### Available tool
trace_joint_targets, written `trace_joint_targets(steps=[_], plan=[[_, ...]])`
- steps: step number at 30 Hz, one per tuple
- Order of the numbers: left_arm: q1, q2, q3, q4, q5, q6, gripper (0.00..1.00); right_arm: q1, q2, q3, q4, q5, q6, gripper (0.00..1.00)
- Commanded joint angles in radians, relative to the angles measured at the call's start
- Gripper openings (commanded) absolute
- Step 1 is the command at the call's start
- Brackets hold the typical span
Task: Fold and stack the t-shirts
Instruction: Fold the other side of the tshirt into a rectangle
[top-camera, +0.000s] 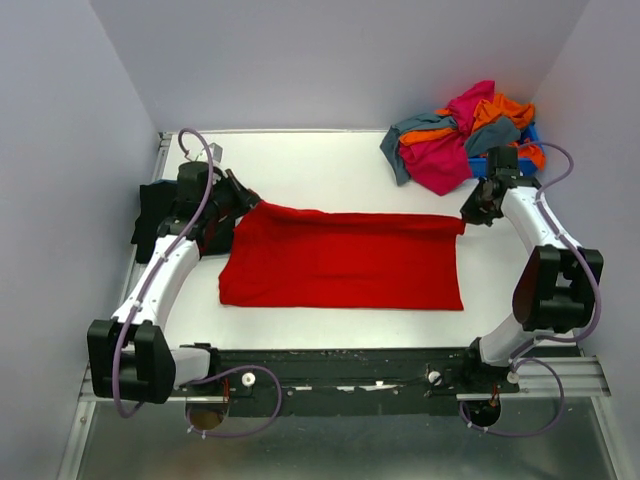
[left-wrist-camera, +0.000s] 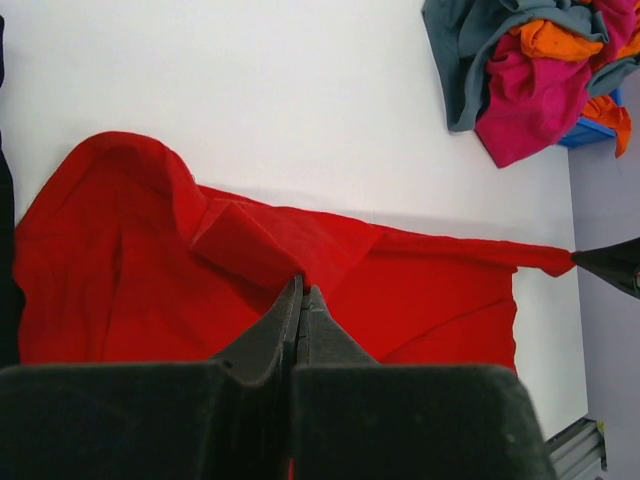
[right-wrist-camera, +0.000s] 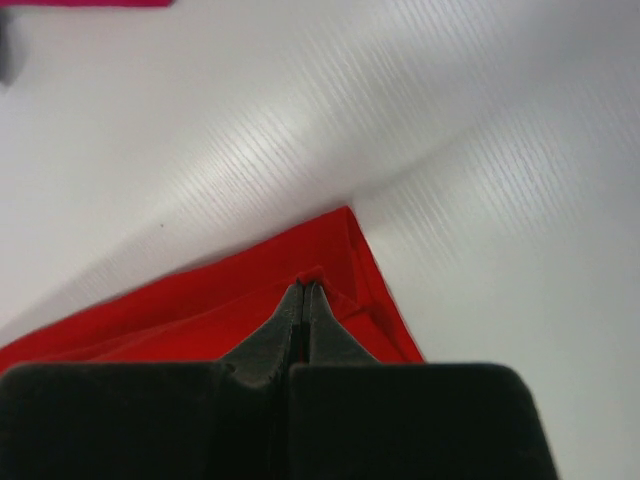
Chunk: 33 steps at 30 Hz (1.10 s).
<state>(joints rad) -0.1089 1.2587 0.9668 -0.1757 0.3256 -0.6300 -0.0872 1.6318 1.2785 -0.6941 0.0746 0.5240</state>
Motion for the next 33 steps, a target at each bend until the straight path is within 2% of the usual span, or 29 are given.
trace_joint_targets(steps=[1, 15, 20, 27, 28, 30, 32, 33], plan=[[-0.005, -0.077, -0.040, -0.047, -0.033, 0.024, 0.00, -0.006, -0.039, -0.057, 0.010, 0.028, 0.014, 0.01], [-0.032, -0.292, -0.200, -0.235, -0.103, 0.032, 0.00, -0.006, -0.075, -0.183, 0.062, 0.031, 0.027, 0.01], [-0.055, -0.346, -0.315, -0.209, -0.076, -0.007, 0.00, -0.006, -0.079, -0.220, 0.079, 0.044, 0.033, 0.01], [-0.115, -0.435, -0.480, -0.171, -0.103, -0.137, 0.00, -0.006, -0.084, -0.292, 0.116, 0.048, 0.054, 0.01], [-0.120, -0.455, -0.494, -0.177, -0.108, -0.149, 0.00, -0.008, -0.090, -0.301, 0.122, 0.047, 0.060, 0.05], [-0.124, -0.495, -0.523, -0.189, -0.117, -0.178, 0.00, -0.006, -0.113, -0.330, 0.131, 0.051, 0.074, 0.37], [-0.138, -0.533, -0.553, -0.188, -0.120, -0.214, 0.00, -0.006, -0.157, -0.356, 0.140, 0.077, 0.093, 0.46], [-0.146, -0.548, -0.569, -0.183, -0.120, -0.233, 0.00, -0.006, -0.180, -0.366, 0.145, 0.097, 0.100, 0.46]])
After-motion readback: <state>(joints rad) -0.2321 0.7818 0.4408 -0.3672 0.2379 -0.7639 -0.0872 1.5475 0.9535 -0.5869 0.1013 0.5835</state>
